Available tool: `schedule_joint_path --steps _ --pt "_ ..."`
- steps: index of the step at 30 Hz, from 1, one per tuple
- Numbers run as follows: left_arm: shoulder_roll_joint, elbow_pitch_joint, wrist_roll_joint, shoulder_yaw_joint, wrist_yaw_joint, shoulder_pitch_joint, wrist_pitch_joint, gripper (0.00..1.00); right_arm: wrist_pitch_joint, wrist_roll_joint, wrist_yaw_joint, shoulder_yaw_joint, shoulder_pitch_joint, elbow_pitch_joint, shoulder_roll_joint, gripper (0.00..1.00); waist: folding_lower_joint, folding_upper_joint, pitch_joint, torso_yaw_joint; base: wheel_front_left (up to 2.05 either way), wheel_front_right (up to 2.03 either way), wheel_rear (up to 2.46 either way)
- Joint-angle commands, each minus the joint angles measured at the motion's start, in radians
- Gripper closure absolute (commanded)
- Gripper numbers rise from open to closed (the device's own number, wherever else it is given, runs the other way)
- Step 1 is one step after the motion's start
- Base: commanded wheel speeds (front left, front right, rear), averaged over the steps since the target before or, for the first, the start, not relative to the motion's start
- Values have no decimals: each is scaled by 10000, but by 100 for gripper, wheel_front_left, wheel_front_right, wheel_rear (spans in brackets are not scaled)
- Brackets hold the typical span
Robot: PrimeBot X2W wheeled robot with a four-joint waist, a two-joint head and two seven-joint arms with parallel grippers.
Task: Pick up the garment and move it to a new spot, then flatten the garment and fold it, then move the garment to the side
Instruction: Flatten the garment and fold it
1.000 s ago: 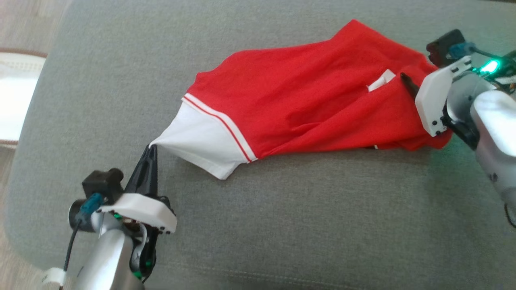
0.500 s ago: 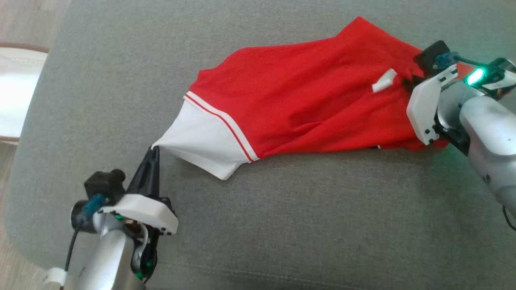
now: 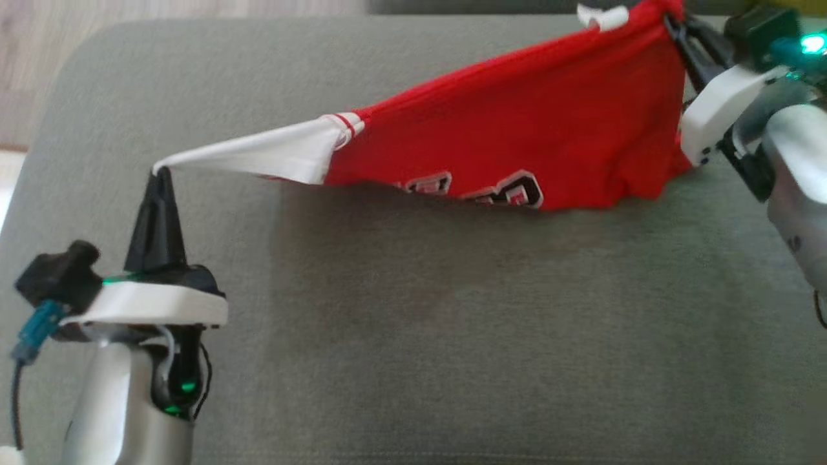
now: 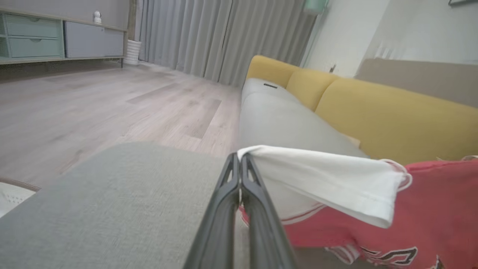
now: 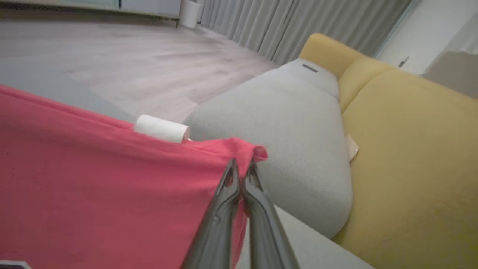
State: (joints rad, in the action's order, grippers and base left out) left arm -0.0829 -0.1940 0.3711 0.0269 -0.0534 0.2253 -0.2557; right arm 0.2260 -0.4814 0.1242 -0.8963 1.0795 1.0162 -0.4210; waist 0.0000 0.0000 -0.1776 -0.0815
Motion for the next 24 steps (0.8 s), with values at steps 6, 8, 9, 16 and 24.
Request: schedule_joint_path --steps 6,8,9,16,24 --pt "-111 315 167 -322 -175 -379 -36 100 340 513 65 789 -895 -490 -174 100 0 0 463 600 0 0 0" --pt "-106 165 193 -286 -172 -637 -10 100 349 822 65 990 -1557 -737 -202 100 0 0 466 707 0 0 0" --pt "-95 81 211 -272 -161 -761 -8 100 351 988 65 1127 -1924 -877 -212 100 0 0 464 746 0 0 0" --pt "16 -378 375 -322 -3 -1366 -28 100 349 1900 65 2444 -4865 -2248 -50 100 0 0 390 858 0 0 0" --pt "-39 -619 313 -483 62 -1342 -48 100 -1004 2611 65 4264 -8234 -5389 422 0 0 0 194 982 0 0 0"
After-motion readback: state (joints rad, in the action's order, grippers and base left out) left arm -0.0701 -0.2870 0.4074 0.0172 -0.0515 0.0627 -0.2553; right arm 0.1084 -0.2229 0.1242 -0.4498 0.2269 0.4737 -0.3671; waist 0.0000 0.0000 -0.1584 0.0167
